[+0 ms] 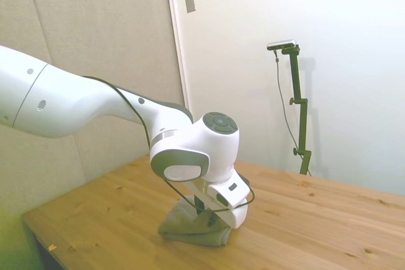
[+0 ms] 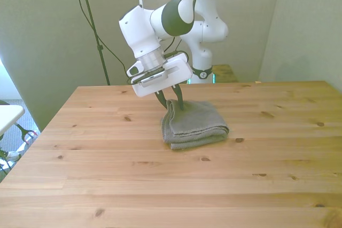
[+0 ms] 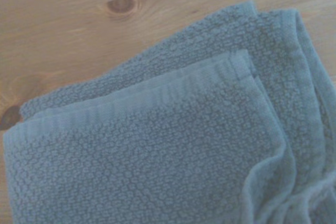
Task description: Unfold the towel
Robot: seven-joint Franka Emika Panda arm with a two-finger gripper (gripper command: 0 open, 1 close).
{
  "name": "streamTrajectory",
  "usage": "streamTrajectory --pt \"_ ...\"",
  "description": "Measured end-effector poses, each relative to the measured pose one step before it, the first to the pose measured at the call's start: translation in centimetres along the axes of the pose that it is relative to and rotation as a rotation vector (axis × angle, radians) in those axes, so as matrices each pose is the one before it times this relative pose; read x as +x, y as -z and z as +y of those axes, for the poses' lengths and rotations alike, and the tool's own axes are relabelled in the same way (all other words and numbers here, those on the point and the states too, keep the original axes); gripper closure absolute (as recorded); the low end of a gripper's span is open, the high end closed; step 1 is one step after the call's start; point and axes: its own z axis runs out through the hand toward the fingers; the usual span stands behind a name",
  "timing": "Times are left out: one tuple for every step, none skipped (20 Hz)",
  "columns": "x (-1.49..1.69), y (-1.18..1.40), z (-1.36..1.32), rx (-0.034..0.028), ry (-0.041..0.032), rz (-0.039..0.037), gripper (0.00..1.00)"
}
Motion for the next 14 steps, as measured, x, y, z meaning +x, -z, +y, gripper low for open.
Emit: streamTrajectory --pt "-0.08 -0.079 -0.137 0.00112 0.00324 -0.00164 1.0" --pt "-0.084 -0.095 -0.115 0.00084 0.00335 -0.00197 1.0" --pt "-0.07 -0.08 -0.093 0.00008 0.00303 -0.00159 1.0" --pt "-0.062 -0.043 -0.107 0.00059 0.00319 -0.00092 1.0" --pt "-0.112 -0.033 -0.203 0.00267 0.00588 -0.00118 1.0" --pt "-0.212 0.001 -0.383 0.00434 0.00794 -0.00118 1.0" --pt "-0.303 0.017 -0.473 0.00557 0.00886 -0.00306 1.0" --pt "-0.439 0.001 -0.681 0.00875 0.01011 -0.00516 1.0" --pt "-0.483 0.008 -0.686 0.00477 0.01309 -0.00595 1.0" --pt "-0.495 -0.042 -0.729 0.00291 0.01469 -0.00509 1.0" --pt "-0.505 -0.034 -0.737 0.00381 0.01432 -0.00238 1.0" --pt "-0.525 -0.084 -0.749 0.0057 0.01292 -0.00363 1.0" --pt "-0.481 -0.122 -0.627 0.00516 0.00982 -0.00418 1.0" --pt "-0.406 -0.134 -0.579 0.00289 0.00932 -0.00371 1.0"
